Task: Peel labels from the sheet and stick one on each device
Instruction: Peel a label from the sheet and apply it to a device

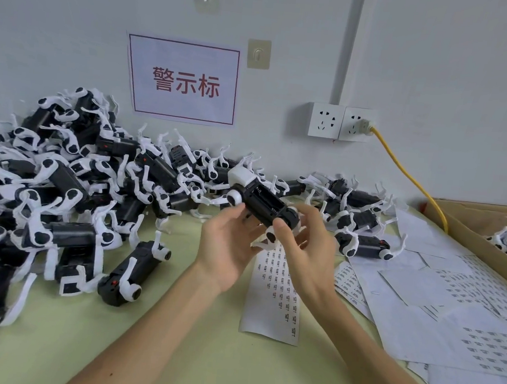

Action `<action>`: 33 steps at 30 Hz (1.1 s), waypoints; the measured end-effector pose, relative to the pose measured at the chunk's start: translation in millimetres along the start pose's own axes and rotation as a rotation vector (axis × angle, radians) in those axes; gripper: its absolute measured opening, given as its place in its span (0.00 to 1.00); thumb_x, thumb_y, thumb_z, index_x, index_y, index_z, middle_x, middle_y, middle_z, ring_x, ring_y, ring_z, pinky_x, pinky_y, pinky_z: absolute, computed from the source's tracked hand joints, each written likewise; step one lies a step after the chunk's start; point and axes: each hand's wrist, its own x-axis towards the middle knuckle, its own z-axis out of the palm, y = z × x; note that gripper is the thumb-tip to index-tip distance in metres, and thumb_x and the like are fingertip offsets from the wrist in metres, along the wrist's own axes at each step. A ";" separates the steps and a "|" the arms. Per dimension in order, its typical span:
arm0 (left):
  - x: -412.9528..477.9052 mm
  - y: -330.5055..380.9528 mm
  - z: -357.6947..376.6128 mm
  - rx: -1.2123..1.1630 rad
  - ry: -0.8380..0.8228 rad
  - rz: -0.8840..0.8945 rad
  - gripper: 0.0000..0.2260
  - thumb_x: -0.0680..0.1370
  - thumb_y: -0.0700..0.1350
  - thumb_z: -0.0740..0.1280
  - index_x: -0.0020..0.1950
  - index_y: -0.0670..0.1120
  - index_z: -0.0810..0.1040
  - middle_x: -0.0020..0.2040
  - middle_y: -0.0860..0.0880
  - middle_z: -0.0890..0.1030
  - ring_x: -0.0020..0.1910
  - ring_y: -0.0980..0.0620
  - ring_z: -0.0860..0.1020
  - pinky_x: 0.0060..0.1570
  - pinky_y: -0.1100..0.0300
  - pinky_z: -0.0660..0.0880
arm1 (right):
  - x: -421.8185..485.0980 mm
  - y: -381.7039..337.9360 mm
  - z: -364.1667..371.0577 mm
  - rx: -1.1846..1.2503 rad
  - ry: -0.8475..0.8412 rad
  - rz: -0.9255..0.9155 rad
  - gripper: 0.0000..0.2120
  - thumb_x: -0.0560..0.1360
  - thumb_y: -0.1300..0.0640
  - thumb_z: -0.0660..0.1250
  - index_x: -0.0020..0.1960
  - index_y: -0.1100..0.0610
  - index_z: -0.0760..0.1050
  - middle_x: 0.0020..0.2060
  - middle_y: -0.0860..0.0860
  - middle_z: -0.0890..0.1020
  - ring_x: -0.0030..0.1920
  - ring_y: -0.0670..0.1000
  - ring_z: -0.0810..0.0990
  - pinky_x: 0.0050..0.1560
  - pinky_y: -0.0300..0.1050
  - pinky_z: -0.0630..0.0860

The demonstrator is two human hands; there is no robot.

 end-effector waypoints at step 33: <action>4.6 7.2 -8.5 0.047 0.300 0.007 0.13 0.77 0.55 0.71 0.50 0.46 0.88 0.52 0.46 0.87 0.47 0.49 0.87 0.39 0.58 0.82 | -2.8 -9.2 0.6 -0.138 -0.426 -0.149 0.23 0.81 0.46 0.62 0.76 0.41 0.69 0.76 0.34 0.66 0.74 0.33 0.62 0.72 0.35 0.60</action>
